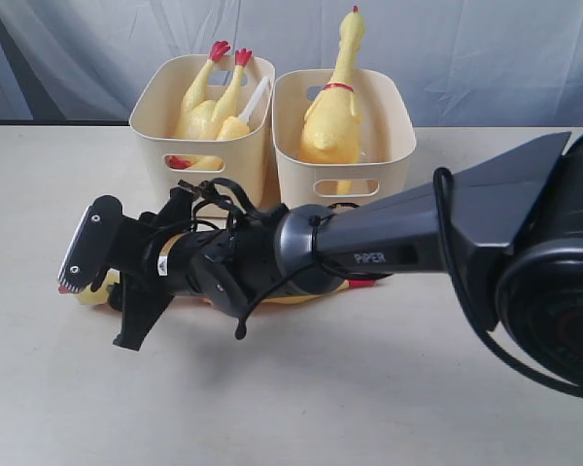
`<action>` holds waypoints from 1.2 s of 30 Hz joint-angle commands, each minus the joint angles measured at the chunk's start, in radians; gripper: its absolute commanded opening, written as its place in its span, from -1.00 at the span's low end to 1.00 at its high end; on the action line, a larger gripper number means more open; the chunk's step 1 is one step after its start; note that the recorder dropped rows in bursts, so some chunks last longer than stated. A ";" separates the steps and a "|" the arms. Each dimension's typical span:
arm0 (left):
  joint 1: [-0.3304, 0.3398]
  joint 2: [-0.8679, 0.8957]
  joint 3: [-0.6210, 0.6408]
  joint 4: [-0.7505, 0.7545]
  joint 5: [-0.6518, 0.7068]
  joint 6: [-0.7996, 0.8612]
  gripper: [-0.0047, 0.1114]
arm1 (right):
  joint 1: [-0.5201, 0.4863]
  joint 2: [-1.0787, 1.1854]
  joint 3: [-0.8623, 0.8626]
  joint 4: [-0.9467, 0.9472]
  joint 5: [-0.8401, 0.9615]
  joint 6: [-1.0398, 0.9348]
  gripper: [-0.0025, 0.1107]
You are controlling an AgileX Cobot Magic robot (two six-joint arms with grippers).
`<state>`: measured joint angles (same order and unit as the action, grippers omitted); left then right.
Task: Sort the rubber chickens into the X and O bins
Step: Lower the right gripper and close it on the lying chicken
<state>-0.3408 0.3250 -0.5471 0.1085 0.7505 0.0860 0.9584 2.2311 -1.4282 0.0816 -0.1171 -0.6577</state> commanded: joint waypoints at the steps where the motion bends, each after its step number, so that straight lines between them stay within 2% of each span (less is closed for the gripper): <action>1: 0.000 -0.006 0.004 -0.005 -0.005 -0.008 -0.91 | 0.001 0.029 -0.040 -0.009 0.021 -0.004 0.05; 6: 0.000 -0.006 0.004 -0.005 -0.002 -0.008 -0.91 | 0.001 0.047 -0.069 -0.009 0.081 -0.004 0.05; 20: 0.000 -0.006 0.004 -0.007 -0.002 -0.008 -0.91 | 0.001 0.048 -0.073 -0.031 0.081 -0.004 0.04; 22: 0.000 -0.006 0.004 -0.007 -0.002 -0.008 -0.91 | 0.001 0.054 -0.073 -0.031 0.083 -0.004 -0.01; 28: 0.000 -0.006 0.004 -0.007 -0.002 -0.008 -0.91 | 0.001 0.083 -0.073 -0.031 0.081 -0.004 -0.34; 36: 0.000 -0.006 0.004 -0.007 -0.001 -0.008 -0.91 | 0.001 0.100 -0.073 -0.031 0.080 -0.004 -0.35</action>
<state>-0.3408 0.3250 -0.5471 0.1085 0.7525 0.0860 0.9605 2.3152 -1.4973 0.0521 -0.0463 -0.6603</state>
